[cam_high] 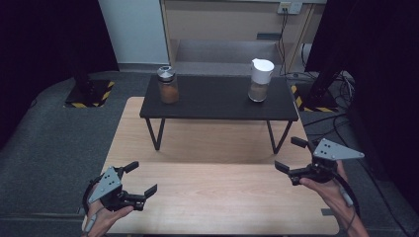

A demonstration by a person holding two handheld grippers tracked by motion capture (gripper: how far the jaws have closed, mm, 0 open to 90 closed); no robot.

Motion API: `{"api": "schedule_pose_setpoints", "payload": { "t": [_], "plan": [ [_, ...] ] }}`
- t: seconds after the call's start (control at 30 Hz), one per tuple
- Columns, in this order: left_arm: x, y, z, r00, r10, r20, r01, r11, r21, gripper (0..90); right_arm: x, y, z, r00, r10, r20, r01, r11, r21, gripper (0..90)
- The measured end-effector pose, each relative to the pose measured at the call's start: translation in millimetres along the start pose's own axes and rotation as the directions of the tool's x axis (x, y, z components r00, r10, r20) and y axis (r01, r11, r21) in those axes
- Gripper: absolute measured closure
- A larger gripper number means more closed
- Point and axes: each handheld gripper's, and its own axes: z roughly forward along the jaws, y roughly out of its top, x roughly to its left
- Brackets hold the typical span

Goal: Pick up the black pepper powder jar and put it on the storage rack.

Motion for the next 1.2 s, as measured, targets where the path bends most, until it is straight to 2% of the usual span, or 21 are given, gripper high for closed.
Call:
{"api": "schedule_pose_setpoints", "payload": {
  "t": [0.2, 0.6, 1.2],
  "plan": [
    [-1.8, 0.5, -0.8, 0.9999, 0.014, -0.005, -0.014, 0.9999, 0.005, 0.4, 11.8, -24.8, 5.1, 1.0000, 0.009, -0.001, -0.009, 1.000, 0.008, 4.5],
    [-3.3, 0.3, -2.2, 0.9997, 0.021, -0.014, -0.021, 0.9998, -0.001, 0.5, 25.7, -56.3, 6.9, 0.9991, 0.040, -0.009, -0.040, 0.998, 0.052, 4.3],
    [-6.0, 1.5, -2.1, 0.9989, 0.043, -0.017, -0.043, 0.9991, 0.001, 0.5, 31.1, -79.3, 7.2, 0.9971, 0.076, 0.004, -0.076, 0.996, 0.051, 3.9]
  ]
}}
